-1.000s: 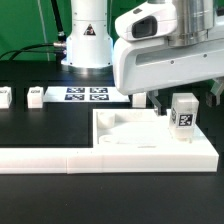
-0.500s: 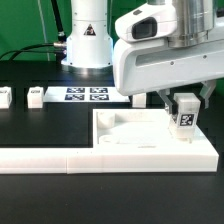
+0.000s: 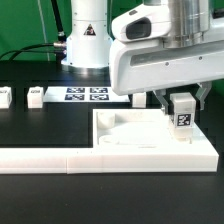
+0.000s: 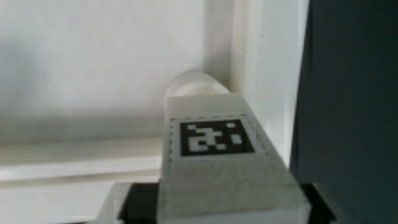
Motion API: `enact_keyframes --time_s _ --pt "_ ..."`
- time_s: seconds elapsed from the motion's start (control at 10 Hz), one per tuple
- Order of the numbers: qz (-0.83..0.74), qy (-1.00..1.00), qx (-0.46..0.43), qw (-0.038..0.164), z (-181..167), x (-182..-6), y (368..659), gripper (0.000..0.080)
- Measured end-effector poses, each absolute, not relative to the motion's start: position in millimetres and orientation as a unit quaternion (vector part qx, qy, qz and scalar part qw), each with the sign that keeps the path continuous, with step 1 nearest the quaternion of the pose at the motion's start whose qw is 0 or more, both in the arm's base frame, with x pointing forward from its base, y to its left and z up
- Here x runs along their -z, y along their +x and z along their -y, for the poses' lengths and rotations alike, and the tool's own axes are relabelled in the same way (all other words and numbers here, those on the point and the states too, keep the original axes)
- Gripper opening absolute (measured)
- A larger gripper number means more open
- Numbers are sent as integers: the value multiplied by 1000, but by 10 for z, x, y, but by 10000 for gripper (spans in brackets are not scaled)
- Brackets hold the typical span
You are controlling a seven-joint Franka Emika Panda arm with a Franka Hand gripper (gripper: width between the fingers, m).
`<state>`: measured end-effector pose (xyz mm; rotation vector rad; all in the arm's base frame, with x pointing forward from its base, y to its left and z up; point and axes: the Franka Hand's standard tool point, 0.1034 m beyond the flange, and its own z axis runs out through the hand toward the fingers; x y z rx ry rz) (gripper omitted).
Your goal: Assemble square table
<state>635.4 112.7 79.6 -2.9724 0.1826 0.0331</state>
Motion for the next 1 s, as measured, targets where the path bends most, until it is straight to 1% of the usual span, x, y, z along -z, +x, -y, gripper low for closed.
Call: enact_keyframes --time_s 0.2,0.6,0.9,1.0 --pt "-167 -983 -4 80 -1119 -796 6330 297" --pt "-382 -921 -24 77 -1138 -786 6318 297" --pt "-510 -857 -37 73 -1204 -772 6300 297" --pt "-538 -839 -41 75 -1204 -770 6301 297"
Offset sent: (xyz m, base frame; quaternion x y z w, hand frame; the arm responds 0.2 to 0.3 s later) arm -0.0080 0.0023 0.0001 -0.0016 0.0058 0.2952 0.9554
